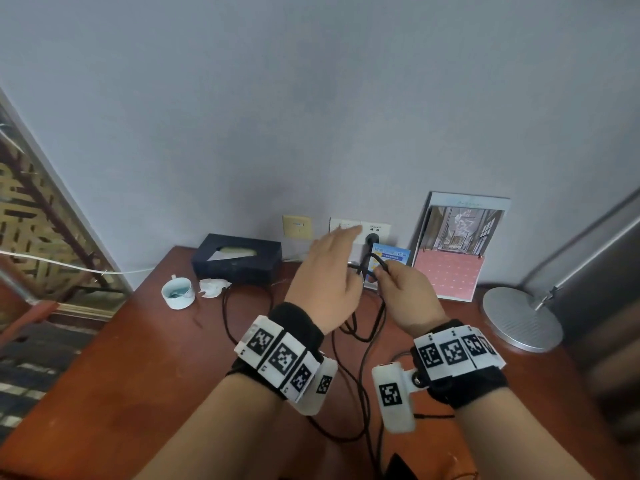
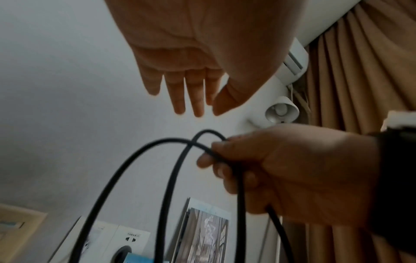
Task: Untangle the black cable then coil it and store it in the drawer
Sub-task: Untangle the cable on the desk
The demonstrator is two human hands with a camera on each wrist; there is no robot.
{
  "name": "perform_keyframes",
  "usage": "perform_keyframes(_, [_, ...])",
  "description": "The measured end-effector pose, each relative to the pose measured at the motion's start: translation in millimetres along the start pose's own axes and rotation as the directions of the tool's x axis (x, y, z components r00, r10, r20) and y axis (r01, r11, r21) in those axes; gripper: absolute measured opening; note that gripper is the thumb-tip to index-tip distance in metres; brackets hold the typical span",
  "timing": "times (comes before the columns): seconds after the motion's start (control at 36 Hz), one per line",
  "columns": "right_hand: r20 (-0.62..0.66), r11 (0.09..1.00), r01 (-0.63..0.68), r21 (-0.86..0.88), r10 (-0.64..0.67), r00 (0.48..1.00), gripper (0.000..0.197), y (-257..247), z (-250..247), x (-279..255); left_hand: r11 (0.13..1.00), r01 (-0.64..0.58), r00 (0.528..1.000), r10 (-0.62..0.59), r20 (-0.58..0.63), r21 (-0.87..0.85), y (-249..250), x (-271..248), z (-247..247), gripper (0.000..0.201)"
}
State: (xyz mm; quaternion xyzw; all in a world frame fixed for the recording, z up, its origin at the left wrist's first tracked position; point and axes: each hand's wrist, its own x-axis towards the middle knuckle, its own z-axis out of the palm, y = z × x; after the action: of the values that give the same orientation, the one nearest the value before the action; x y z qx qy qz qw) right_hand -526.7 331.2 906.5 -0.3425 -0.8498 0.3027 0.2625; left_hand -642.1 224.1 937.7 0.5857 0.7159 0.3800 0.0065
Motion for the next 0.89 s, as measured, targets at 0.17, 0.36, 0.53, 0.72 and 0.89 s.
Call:
perform_keyframes(0.17, [-0.022,0.991,0.09,0.096,-0.088,0.996,0.02,-5,-6,-2,0.999,-0.034,0.995,0.034,0.093,-0.011,-9,2,22,0.055])
perform_keyframes(0.36, [-0.127,0.971,0.062,0.231,-0.033,0.991,0.023,-4,-9,-1,0.997,0.035,0.999,-0.037,-0.037,-0.066,-14,2,27,0.037])
perform_keyframes(0.53, [-0.19,0.966,0.02,0.257,0.03,0.981,0.031,6,-13,0,0.996,0.068,0.987,-0.076,-0.141,-0.058,-19,11,17,0.033])
perform_keyframes(0.72, [-0.208,0.961,-0.057,0.27,0.116,0.971,0.031,9,-13,2,0.967,0.229,0.959,-0.244,-0.145,-0.111,-16,23,5,0.033])
perform_keyframes(0.89, [-0.194,0.99,-0.013,0.139,0.04,0.98,0.023,6,-11,4,0.993,0.086,0.981,-0.07,-0.18,0.081,-10,20,12,0.054])
